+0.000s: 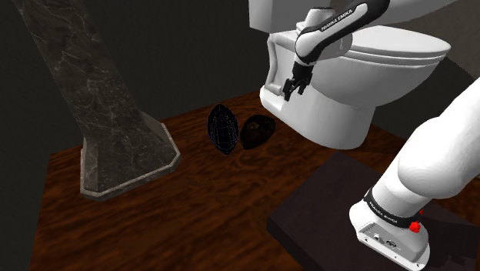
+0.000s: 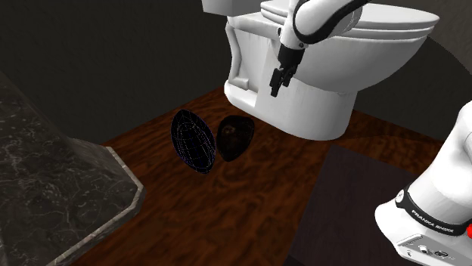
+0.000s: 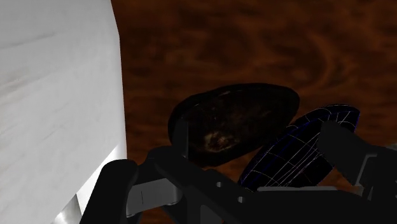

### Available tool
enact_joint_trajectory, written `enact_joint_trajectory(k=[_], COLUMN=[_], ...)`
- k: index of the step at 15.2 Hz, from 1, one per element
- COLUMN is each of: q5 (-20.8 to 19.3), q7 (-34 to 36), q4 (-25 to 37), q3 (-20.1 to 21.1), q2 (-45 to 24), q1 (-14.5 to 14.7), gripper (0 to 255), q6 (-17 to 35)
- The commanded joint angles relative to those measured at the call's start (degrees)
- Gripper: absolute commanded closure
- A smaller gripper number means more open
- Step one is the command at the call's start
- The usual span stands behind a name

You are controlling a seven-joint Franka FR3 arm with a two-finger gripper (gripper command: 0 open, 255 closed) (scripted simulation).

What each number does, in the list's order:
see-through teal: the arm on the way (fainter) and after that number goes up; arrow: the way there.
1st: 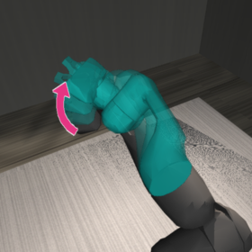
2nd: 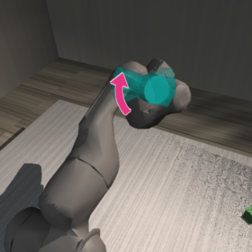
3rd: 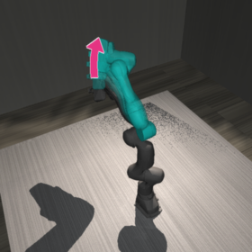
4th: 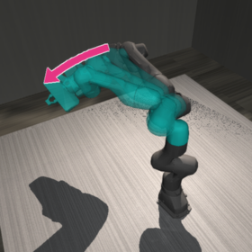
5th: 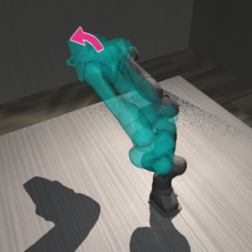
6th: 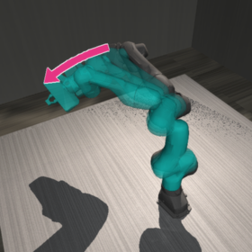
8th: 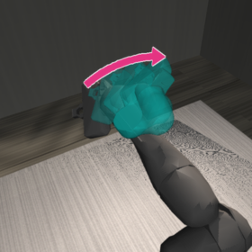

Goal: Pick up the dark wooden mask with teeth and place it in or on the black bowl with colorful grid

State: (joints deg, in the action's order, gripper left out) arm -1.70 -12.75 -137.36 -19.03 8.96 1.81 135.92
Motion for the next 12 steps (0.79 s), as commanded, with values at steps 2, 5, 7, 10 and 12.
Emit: enact_joint_trajectory(k=[2,5,7,10,12], q5=[4.4,9.9,13.5,18.3,20.9], q7=[-4.4,-9.3,-12.4,-16.5,-18.6], q4=[3.1,6.8,9.7,14.7,18.4], q3=[-1.5,-1.7,-1.2,0.4,1.7], q2=[-7.4,-14.7,-19.6,-26.8,-31.4], q1=[0.3,-0.2,-1.1,-3.3,-5.0], gripper=[0,0,0,0,0], q6=[3.9,6.7,8.0,9.3,9.9])
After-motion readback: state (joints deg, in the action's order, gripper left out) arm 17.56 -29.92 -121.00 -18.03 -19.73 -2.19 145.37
